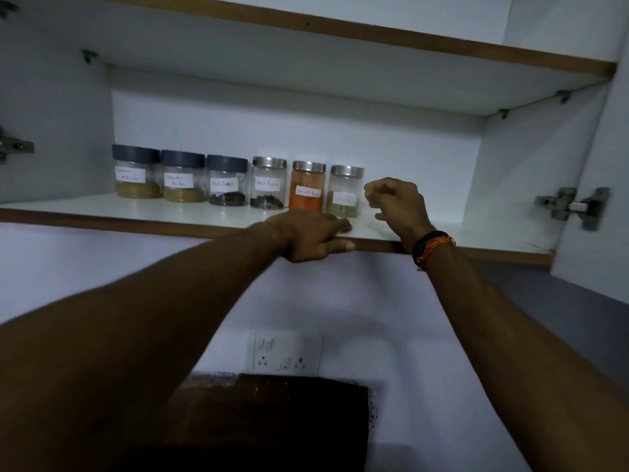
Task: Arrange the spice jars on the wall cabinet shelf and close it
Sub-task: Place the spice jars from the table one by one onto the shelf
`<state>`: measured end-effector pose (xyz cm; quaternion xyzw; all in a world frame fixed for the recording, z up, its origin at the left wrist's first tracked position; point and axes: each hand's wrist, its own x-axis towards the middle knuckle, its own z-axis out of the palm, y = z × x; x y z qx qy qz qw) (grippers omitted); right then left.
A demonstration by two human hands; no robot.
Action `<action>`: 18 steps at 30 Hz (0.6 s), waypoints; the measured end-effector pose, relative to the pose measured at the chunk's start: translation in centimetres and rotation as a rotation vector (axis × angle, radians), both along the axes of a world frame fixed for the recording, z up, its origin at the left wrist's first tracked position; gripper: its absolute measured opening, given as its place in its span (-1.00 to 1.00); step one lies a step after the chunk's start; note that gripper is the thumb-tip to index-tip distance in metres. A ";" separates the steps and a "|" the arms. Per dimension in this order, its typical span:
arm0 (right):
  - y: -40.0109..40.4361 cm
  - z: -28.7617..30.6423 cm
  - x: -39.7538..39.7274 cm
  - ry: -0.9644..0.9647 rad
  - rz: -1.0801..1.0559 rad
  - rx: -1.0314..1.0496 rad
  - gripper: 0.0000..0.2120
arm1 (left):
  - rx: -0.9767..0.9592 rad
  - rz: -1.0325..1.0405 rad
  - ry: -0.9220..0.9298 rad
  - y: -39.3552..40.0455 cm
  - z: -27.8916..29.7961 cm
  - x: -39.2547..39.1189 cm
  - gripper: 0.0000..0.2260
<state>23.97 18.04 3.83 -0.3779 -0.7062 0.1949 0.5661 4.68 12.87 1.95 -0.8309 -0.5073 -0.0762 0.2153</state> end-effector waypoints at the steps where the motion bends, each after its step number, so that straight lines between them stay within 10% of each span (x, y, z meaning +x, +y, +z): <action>1: -1.1 -0.5 0.4 -0.004 0.011 0.016 -0.84 | 0.009 0.011 0.002 -0.1 0.0 0.0 -0.42; 12: -9.4 -6.7 4.3 -0.038 -0.063 0.137 -0.84 | 0.224 0.084 -0.032 -3.6 -2.8 2.8 -0.64; 18: -11.5 -11.2 5.4 -0.177 -0.157 0.010 -0.79 | 0.293 -0.034 -0.201 -7.4 -8.3 5.4 -0.38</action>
